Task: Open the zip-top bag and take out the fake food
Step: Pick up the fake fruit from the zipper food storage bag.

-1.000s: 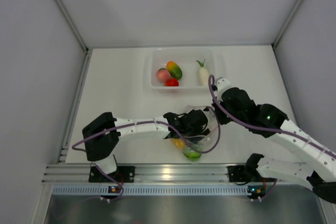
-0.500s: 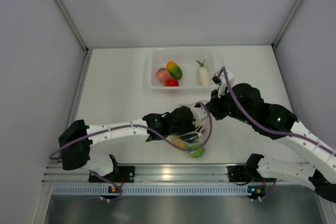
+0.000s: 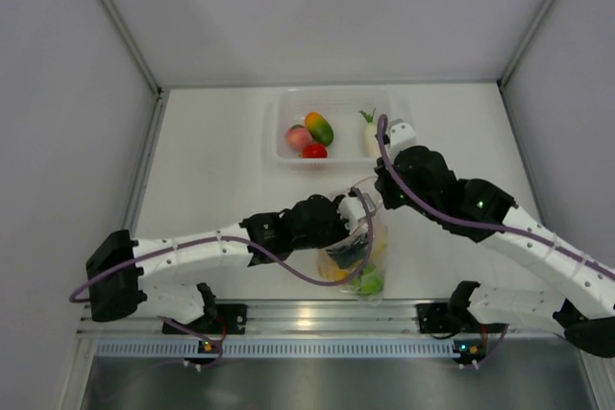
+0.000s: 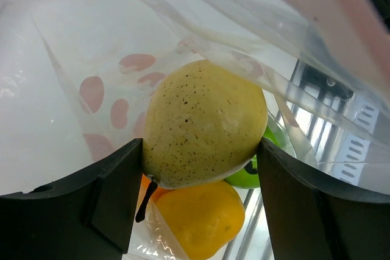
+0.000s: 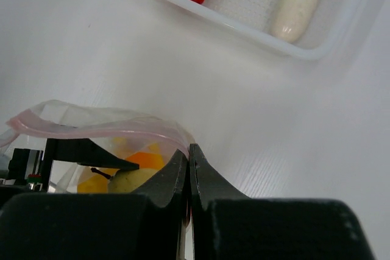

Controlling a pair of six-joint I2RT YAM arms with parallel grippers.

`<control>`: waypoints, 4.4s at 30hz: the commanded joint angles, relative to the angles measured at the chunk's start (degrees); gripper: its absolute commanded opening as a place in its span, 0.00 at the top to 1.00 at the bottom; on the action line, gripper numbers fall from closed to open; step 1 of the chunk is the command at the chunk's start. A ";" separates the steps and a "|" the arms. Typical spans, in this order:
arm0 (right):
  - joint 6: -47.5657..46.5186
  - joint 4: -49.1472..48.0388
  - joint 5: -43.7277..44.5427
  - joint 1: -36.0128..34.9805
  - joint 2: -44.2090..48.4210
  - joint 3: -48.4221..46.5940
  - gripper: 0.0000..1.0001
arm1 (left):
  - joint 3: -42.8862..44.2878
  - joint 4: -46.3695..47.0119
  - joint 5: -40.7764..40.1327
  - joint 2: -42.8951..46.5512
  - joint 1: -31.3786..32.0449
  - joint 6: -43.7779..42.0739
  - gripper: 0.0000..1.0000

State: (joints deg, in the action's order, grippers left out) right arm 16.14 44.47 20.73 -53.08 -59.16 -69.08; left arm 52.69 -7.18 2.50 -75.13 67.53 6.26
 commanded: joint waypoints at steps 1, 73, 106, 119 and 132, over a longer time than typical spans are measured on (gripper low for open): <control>0.03 -0.34 3.71 0.87 -0.26 -2.11 1.00 | -2.85 5.67 4.35 2.62 0.32 -0.99 1.00; -1.90 -4.83 -8.18 -2.38 4.93 3.69 1.00 | -2.50 10.08 -25.71 7.19 0.15 8.76 1.00; -5.32 -2.88 10.07 -2.38 -3.51 2.02 1.00 | -20.34 25.98 -5.68 27.76 0.15 6.49 1.00; -7.00 -8.79 -9.31 -2.47 0.44 -0.53 1.00 | -13.49 25.99 13.39 16.52 0.15 -1.86 1.00; -4.19 -6.50 0.79 -2.38 -1.13 -3.61 1.00 | -12.87 25.46 15.70 15.80 0.15 -2.05 1.00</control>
State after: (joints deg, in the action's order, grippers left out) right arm 12.16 37.93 13.15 -56.80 -59.00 -68.75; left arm 37.56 13.80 13.58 -60.71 66.78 5.41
